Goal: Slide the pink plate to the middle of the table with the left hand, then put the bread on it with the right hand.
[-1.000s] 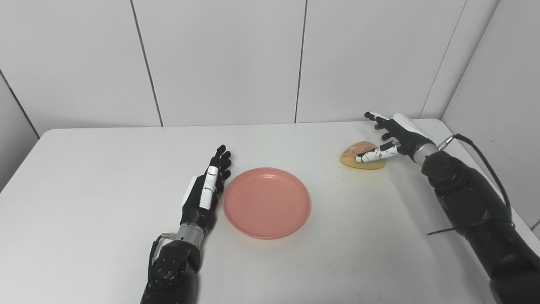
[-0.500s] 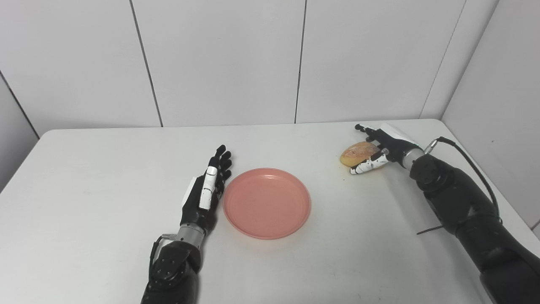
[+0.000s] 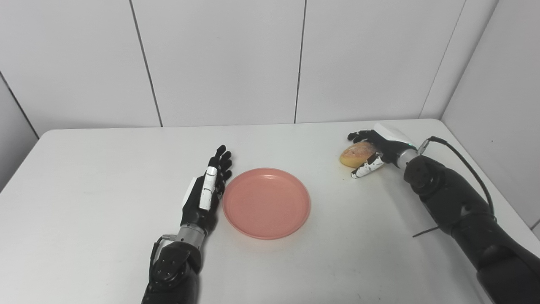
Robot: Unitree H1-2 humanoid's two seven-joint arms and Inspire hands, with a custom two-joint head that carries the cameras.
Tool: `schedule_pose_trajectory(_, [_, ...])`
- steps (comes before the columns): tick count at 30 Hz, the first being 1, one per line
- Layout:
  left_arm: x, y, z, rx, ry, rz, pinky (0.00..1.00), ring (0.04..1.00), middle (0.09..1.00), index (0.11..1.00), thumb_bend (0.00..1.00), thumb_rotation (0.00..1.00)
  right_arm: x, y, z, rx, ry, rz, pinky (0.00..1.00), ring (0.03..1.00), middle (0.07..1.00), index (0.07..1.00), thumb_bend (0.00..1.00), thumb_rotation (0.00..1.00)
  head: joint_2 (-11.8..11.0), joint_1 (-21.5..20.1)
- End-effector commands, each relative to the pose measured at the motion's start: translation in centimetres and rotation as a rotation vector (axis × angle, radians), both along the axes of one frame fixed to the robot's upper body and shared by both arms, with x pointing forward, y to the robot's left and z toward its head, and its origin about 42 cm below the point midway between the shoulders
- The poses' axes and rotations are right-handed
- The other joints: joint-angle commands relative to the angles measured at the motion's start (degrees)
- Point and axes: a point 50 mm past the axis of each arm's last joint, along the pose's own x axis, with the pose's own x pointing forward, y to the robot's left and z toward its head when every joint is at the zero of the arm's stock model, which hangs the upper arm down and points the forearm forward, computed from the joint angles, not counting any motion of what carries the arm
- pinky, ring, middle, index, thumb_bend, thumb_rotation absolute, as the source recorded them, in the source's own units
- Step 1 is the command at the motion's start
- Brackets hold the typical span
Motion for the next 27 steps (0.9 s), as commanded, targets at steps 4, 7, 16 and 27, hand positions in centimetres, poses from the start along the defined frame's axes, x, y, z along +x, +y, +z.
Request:
schedule_pose_trajectory(4, [-1.0,-0.3,-1.1,-0.008,0.039,-0.009,1.00,1.000,0.988,0.972,0.68,1.00,1.0,0.0,2.9,0.028,-0.157,0.021,0.47,0.556,0.637,0.664,0.59,0.00,0.02,-0.01])
schedule_pose_trajectory(7, [-1.0,-0.3,-1.1,-0.009,0.038,-0.011,1.00,1.000,0.990,0.973,0.68,1.00,0.9,0.0,2.9,0.031,-0.189,0.022,0.47,0.535,0.542,0.629,0.56,0.00,0.09,0.03])
schedule_pose_trajectory(16, [-1.1,-0.3,-1.1,-0.006,0.047,-0.013,1.00,1.000,0.993,0.975,0.69,1.00,1.0,0.2,3.0,0.032,-0.250,0.004,0.34,0.384,0.490,0.535,0.51,0.00,0.11,0.06])
schedule_pose_trajectory(27, [-1.1,-0.4,-1.1,-0.002,0.044,-0.019,1.00,1.000,0.996,0.978,0.69,1.00,0.5,1.5,3.9,0.082,-0.326,0.011,0.34,0.388,0.479,0.535,0.51,0.00,0.22,0.29])
